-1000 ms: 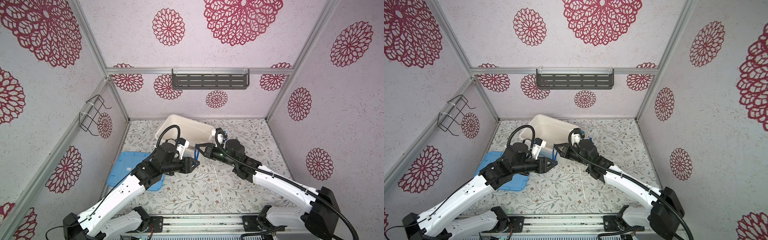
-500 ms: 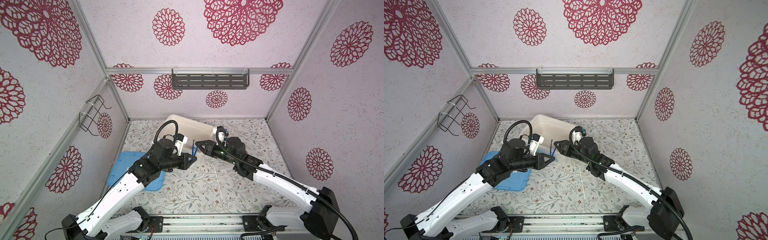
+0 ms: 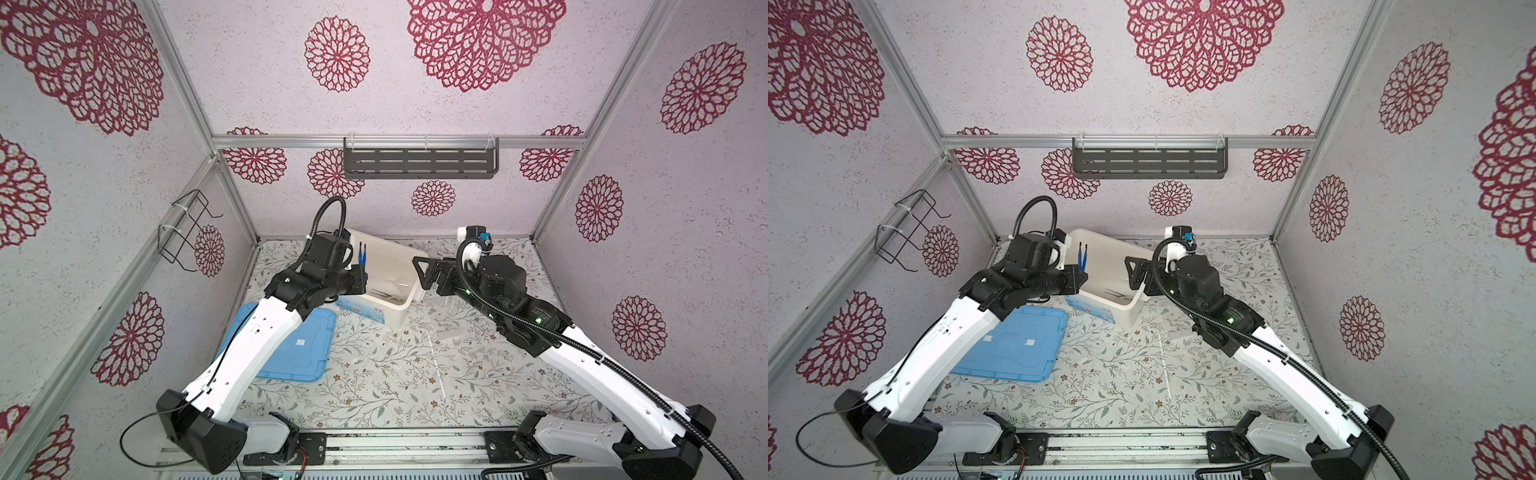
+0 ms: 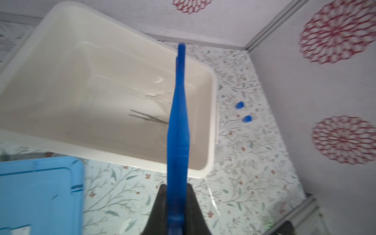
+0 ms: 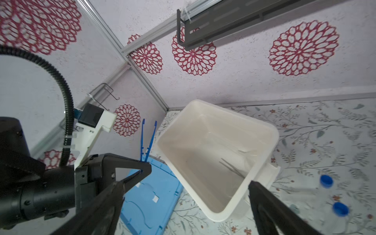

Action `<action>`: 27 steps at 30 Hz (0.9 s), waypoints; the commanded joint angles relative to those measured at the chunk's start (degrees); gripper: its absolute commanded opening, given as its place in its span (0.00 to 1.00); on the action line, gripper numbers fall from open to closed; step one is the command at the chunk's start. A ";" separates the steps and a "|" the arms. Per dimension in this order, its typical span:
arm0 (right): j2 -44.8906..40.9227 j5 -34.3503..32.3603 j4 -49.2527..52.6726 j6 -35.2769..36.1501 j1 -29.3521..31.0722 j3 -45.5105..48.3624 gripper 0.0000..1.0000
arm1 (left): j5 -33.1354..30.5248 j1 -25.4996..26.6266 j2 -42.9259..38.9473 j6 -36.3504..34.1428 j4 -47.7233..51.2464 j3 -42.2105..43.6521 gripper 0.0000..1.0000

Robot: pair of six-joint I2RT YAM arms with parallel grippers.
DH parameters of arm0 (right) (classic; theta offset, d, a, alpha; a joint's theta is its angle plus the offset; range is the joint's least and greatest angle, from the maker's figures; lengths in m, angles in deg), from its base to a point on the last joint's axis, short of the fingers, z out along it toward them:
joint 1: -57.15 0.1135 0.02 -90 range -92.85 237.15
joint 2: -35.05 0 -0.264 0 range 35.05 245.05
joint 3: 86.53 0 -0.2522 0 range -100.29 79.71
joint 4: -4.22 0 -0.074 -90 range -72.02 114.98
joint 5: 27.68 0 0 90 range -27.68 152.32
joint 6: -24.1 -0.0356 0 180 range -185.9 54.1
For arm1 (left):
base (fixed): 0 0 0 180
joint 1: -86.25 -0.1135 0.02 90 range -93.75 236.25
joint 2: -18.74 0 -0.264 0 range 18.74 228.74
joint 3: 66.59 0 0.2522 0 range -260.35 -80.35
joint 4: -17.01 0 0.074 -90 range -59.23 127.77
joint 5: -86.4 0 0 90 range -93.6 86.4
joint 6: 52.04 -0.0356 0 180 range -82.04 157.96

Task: Organize the chemistry lab equipment
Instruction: 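Carry the blue tweezers into the white bin with the left gripper while right draws back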

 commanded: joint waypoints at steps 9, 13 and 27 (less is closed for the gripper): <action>1.16 1.39 9.42 -2.26 -2.45 3.58 0.99 | -30.64 -1.99 27.79 -17.79 18.68 -20.89 0.07; 3.93 2.86 12.82 1.00 -2.81 -2.49 0.99 | -31.56 -2.43 37.45 -18.92 21.05 -27.77 0.08; 5.89 2.42 23.43 3.60 -3.25 -8.45 0.99 | -27.62 -2.86 47.74 -17.10 14.20 -31.50 0.16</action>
